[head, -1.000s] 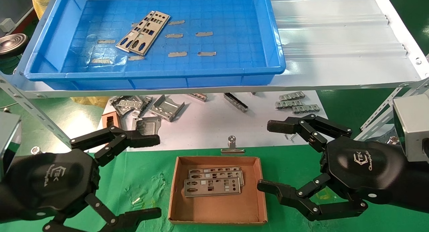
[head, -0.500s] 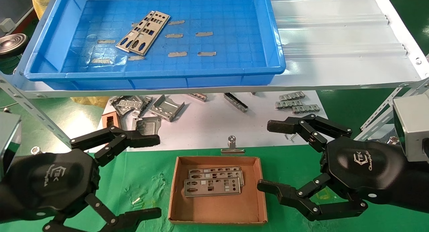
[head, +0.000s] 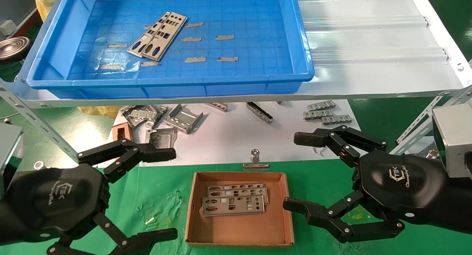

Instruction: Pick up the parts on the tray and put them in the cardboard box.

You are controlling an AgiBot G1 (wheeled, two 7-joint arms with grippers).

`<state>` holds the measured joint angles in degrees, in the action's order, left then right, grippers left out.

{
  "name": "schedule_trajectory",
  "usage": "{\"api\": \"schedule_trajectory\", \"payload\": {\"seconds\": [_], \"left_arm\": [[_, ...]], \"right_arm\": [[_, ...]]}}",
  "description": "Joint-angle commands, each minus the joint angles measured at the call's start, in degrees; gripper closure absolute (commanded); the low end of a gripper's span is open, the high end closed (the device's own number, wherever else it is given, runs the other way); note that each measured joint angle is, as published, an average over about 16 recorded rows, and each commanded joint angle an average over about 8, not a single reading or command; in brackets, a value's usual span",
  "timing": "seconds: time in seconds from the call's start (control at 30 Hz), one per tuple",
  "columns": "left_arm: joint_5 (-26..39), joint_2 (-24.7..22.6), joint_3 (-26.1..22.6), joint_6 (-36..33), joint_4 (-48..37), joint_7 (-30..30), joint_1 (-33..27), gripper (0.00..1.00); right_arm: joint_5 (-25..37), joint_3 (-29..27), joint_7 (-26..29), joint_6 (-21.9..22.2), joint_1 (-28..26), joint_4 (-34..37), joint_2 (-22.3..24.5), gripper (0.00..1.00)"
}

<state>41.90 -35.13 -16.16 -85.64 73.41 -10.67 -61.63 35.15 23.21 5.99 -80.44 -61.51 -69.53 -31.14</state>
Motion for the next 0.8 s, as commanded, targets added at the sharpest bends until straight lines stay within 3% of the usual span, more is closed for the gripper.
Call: {"api": "schedule_trajectory", "payload": {"seconds": [0.03, 0.8], "left_arm": [[0.0, 0.0, 0.0, 0.0, 0.0, 0.0, 0.0, 0.0], [0.0, 0.0, 0.0, 0.0, 0.0, 0.0, 0.0, 0.0]], "right_arm": [[0.0, 0.0, 0.0, 0.0, 0.0, 0.0, 0.0, 0.0], [0.0, 0.0, 0.0, 0.0, 0.0, 0.0, 0.0, 0.0]]}}
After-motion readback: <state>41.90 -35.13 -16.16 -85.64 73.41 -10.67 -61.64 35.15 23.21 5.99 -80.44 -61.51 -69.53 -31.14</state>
